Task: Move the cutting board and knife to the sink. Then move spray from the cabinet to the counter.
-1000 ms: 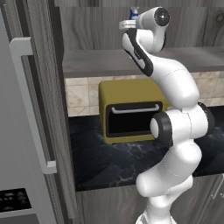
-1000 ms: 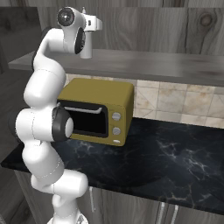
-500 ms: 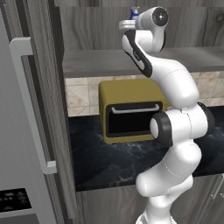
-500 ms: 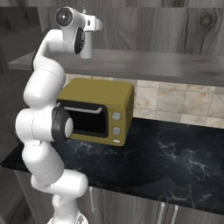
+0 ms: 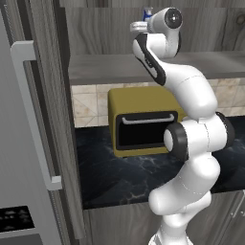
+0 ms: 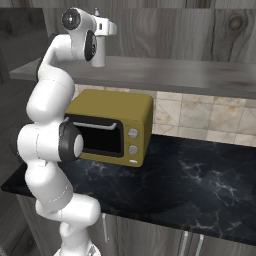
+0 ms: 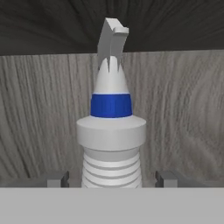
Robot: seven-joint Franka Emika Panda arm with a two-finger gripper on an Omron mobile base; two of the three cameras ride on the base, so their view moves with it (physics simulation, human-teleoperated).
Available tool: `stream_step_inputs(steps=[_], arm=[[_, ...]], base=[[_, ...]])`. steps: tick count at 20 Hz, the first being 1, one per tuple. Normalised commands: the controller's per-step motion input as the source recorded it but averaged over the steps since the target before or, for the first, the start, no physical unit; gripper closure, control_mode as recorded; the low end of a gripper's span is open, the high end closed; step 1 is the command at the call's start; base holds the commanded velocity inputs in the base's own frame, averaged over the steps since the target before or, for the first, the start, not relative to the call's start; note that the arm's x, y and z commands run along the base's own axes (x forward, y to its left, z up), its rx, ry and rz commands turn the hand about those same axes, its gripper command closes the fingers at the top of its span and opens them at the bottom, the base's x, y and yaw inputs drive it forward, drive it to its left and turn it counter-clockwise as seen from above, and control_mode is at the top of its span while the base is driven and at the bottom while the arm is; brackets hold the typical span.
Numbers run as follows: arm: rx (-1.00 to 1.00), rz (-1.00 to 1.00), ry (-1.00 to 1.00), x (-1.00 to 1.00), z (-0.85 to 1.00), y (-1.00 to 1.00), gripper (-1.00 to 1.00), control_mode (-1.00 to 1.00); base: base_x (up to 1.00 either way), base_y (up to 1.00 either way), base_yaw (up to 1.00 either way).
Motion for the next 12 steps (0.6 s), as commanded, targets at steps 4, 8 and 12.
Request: stream_step_inputs(steps=[4, 8, 12], arm=[[0.02, -0.02, 0.0, 0.0, 0.0, 0.0, 1.0, -1.0], [0.02, -0.01, -0.01, 0.0, 0.0, 0.01, 1.0, -1.0], [0.03, 0.0, -0.03, 0.0, 0.0, 0.03, 1.0, -1.0]], base=[[0.0, 0.0, 0.0], [0.0, 0.0, 0.0], [0.0, 0.0, 0.0]])
